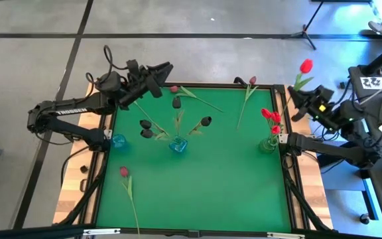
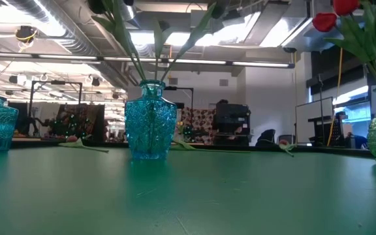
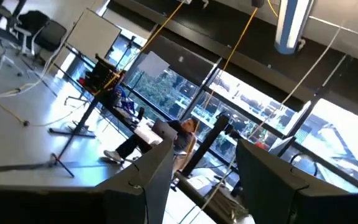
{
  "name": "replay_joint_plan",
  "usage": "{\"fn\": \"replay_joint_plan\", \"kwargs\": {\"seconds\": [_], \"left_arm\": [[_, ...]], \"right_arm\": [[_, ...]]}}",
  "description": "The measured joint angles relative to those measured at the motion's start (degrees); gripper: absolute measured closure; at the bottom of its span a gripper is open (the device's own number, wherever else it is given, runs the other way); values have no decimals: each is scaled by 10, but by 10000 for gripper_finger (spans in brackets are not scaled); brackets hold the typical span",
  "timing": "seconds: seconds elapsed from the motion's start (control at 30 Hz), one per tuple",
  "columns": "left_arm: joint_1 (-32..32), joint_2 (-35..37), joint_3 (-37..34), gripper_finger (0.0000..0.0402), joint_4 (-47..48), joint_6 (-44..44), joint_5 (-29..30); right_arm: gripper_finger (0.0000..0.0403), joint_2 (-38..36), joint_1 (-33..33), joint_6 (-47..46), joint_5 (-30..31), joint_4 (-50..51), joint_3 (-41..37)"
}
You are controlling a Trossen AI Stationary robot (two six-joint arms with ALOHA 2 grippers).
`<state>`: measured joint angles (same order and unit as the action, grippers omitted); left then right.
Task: Sort flowers into vase by color
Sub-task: Put the red tulip into the green vase
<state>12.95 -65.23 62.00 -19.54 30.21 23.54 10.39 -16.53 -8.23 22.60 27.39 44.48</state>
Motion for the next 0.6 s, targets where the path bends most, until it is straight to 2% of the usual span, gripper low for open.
{"fn": "replay_joint_plan", "kwargs": {"seconds": [0.17,0.37,0.6], "left_arm": [[0,0,0,230,7,12,24],[0,0,0,230,11,12,46],[1,0,0,230,11,12,94]], "right_arm": [[398,-54,0,-27,-53,3,-46],[396,-93,0,-31,-96,30,-58],[398,-101,0,-38,-108,62,-60]]}}
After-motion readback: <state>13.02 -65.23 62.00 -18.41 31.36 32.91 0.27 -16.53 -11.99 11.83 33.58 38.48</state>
